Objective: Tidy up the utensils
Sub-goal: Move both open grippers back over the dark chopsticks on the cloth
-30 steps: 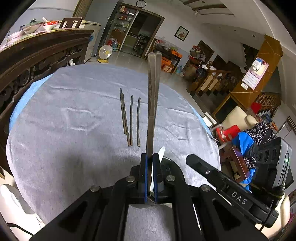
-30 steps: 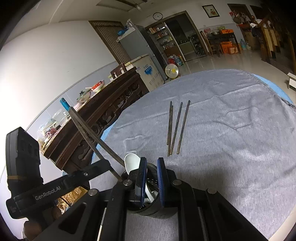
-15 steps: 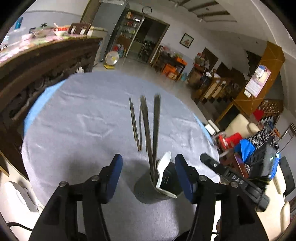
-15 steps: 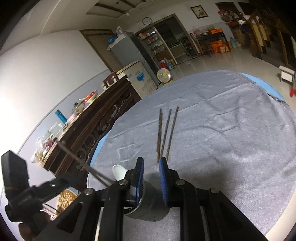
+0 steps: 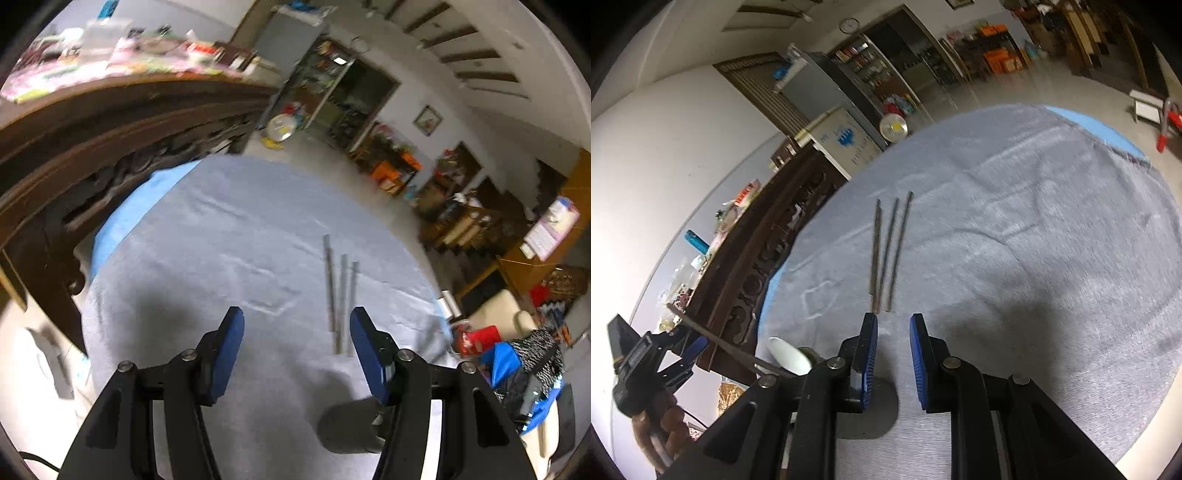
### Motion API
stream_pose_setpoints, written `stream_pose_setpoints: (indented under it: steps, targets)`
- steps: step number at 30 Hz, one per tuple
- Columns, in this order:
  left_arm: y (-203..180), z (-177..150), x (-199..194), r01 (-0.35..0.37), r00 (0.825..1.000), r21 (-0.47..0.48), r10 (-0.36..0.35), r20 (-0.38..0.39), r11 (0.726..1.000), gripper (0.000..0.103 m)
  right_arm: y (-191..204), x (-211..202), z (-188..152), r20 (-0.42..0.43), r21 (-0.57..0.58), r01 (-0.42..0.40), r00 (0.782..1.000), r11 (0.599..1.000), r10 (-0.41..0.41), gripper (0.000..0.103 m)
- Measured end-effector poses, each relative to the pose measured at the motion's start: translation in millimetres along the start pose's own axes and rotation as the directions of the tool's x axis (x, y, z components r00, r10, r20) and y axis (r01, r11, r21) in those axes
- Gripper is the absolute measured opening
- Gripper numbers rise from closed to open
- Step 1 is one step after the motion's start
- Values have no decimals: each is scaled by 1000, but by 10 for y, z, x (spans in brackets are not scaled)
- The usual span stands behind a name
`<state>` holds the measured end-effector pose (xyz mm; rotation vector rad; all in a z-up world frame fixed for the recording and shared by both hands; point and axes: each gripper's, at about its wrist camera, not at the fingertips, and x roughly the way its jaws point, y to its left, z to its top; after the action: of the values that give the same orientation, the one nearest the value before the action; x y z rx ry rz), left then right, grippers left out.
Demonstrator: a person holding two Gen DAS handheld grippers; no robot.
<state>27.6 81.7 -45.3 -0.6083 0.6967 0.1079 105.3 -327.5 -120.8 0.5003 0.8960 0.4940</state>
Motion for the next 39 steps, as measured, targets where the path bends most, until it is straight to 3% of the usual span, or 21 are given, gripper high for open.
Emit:
stream_pose_setpoints:
  steps: [4, 8, 11, 15, 27, 39]
  targets:
    - [165, 28, 387, -82, 990, 10, 83, -110, 997, 60, -143, 145, 35, -58, 35, 14, 998, 999, -12, 20]
    - [163, -27, 883, -180, 953, 113, 202, -227, 977, 60, -205, 248, 36, -94, 41, 30, 995, 999, -26, 20]
    - [126, -101, 1097, -227, 927, 179, 269, -263, 957, 60, -232, 317, 28, -118, 33, 43, 992, 999, -39, 20]
    - [50, -179, 1307, -227, 914, 232, 289, -284, 946, 60, -218, 431, 57, -157, 1, 70, 985, 998, -69, 20]
    - [-189, -250, 1665, -210, 897, 335, 318, -308, 918, 60, -238, 783, 260, -250, -62, 124, 959, 990, -136, 24]
    - [-161, -228, 1913, -230, 890, 343, 339, -304, 911, 60, -196, 1162, 574, -336, -115, 147, 925, 982, -178, 24]
